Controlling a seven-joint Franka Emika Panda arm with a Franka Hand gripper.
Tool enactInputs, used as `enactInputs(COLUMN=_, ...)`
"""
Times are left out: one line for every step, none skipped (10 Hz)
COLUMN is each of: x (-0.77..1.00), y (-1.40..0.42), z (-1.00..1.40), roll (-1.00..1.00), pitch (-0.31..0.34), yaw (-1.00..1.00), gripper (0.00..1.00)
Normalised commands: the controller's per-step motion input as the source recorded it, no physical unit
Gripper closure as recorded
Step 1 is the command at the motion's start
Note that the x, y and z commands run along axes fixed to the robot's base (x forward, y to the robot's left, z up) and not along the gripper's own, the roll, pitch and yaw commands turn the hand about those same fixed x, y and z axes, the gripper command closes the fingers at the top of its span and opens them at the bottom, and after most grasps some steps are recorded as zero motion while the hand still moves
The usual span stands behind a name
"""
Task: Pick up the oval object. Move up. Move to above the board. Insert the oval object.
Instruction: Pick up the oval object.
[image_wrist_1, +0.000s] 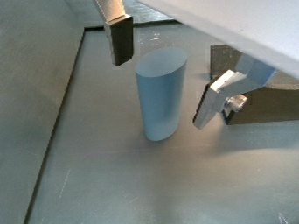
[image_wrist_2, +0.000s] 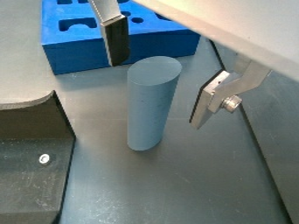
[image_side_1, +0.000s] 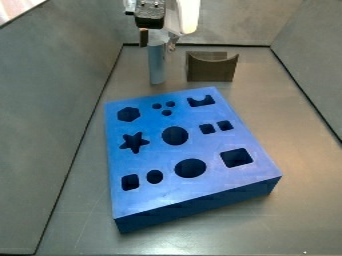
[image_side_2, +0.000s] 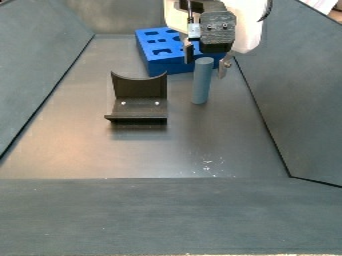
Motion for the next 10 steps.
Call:
enactInputs(x=-0.2, y=0.28, z=-0.42, roll=-0.07, pitch=-0.023, yaw=0.0, gripper=0.0)
enactInputs(x=-0.22, y=0.26, z=-0.4, roll=-0.1, pitch=-0.04, yaw=0.0, gripper=0.0)
enactInputs(x=0.0, y=0.0, z=0.0, roll=0.0, pitch=0.0, yaw=0.0, gripper=1.0)
enactInputs(x=-0.01, y=-0.08, z=0.0, roll=0.12, pitch=0.0, yaw=0.02, gripper=1.0)
enactInputs(x=-0.04, y=-0.1, z=0.0, roll=0.1, pitch=-0.01, yaw=0.03, gripper=1.0)
enactInputs(x=-0.09, y=-0.27, z=0.03, roll=0.24, pitch=-0.036, yaw=0.07, gripper=1.0)
enactInputs(x=0.0, y=0.0, z=0.0, roll=0.0, pitch=0.0, yaw=0.0, gripper=1.0)
enactInputs(x=0.0, y=0.0, z=0.0, roll=0.0, pitch=0.0, yaw=0.0, gripper=1.0)
enactInputs(x=0.0, y=0.0, z=0.0, roll=0.0, pitch=0.0, yaw=0.0, gripper=1.0)
enactInputs(x=0.0, y=0.0, z=0.0, roll=0.0, pitch=0.0, yaw=0.0, gripper=1.0)
